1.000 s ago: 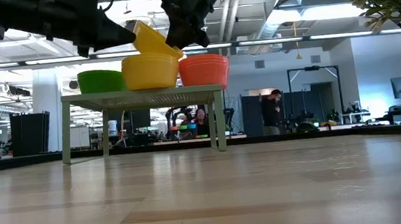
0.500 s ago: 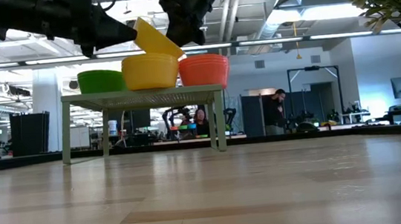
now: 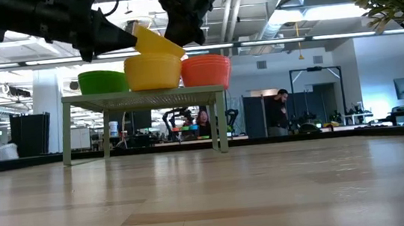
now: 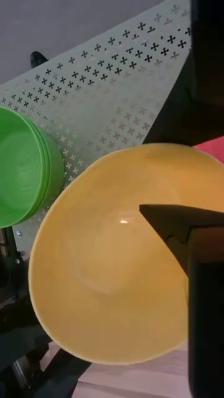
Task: Pick & Place Mini bowls
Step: Stack the yellow bowl on top of the yellow bowls on the shelf, then return to Home Position
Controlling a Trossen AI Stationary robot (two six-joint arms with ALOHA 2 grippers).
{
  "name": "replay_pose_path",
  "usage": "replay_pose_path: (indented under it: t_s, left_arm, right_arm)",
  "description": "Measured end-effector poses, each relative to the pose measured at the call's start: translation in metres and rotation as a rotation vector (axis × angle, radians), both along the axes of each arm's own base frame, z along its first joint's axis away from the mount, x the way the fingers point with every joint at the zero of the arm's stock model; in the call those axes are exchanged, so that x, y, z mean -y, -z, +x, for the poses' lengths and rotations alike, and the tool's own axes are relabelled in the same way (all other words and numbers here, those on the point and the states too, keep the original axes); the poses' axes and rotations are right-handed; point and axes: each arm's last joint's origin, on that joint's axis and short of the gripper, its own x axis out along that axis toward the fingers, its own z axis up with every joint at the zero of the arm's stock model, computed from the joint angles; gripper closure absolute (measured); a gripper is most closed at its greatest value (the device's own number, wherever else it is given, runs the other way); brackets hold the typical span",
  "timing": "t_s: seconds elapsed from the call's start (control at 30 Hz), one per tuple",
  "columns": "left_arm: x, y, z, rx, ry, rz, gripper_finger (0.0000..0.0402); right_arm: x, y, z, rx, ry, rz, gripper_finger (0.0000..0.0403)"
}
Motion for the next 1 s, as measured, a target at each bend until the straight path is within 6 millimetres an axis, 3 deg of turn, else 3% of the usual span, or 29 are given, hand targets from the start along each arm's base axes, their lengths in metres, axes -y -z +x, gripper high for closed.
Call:
replay_pose_path:
  t_s: [0.3, 0.6, 0.77, 0.87, 1.0]
  left_arm:
    - [0.006, -0.003, -0.002, 0.012, 0.032, 0.001, 0.0340]
    - [0.010, -0.003, -0.002, 0.013, 0.057, 0.003, 0.0340]
    - [0.011, 0.003, 0.001, -0.026, 0.069, -0.006, 0.0340]
    - [0.014, 0.011, 0.008, -0.065, 0.161, -0.023, 0.0340]
    - [0.014, 0.021, 0.020, -0.081, 0.180, -0.024, 0.0351]
  right_arm:
    - [0.002, 0.000, -0.001, -0.017, -0.017, -0.091, 0.0203]
    - [0.002, -0.007, -0.003, 0.006, -0.016, -0.103, 0.0198]
    - [-0.007, -0.023, -0.010, 0.040, -0.026, -0.116, 0.0210]
    - [-0.014, -0.038, -0.021, 0.047, -0.027, -0.124, 0.0223]
    - [-0.025, -0.070, -0.043, 0.106, 0.034, -0.146, 0.0251]
